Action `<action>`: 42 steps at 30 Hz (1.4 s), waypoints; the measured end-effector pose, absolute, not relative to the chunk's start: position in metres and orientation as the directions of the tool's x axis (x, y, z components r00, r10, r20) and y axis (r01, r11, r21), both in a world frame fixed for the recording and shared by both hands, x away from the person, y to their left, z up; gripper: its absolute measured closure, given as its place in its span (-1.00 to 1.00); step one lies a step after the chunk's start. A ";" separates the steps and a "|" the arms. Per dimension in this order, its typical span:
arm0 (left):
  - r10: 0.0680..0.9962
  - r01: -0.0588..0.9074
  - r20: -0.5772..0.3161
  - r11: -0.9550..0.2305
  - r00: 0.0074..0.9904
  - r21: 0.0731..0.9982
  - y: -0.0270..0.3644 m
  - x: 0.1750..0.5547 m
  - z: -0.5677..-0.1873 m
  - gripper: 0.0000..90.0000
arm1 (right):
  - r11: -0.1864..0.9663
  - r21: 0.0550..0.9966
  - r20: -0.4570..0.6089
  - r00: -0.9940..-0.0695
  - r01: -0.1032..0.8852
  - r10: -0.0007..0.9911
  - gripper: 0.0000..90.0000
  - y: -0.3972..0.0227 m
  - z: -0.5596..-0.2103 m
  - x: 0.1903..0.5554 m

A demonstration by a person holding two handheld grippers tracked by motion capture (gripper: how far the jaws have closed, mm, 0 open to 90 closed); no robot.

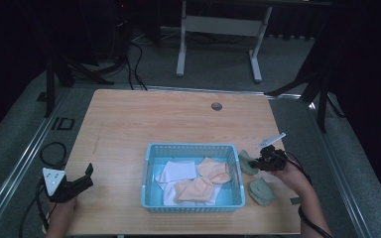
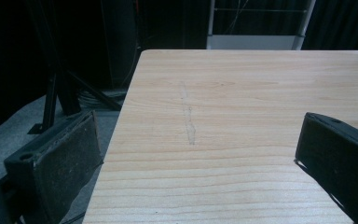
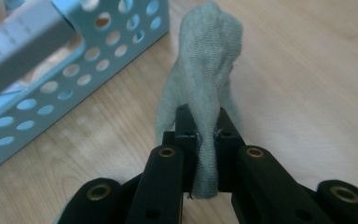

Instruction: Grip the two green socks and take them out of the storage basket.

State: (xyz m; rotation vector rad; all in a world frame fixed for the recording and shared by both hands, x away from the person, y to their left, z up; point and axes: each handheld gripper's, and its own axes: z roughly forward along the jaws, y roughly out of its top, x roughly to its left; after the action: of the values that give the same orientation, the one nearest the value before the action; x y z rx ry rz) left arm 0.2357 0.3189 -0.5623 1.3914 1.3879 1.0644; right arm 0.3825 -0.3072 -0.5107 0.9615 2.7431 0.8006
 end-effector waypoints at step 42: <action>1.000 0.251 -0.009 0.007 0.007 0.968 0.319 0.236 -0.562 -0.99 | 0.225 0.791 0.014 -0.384 0.569 0.923 -0.75 -0.394 -0.517 0.335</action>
State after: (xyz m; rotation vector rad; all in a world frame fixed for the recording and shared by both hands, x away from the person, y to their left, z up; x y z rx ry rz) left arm 0.2356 0.3187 -0.5623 1.3911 1.3914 1.0667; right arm 0.3350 -0.3945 -0.5166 1.3712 2.0404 1.0127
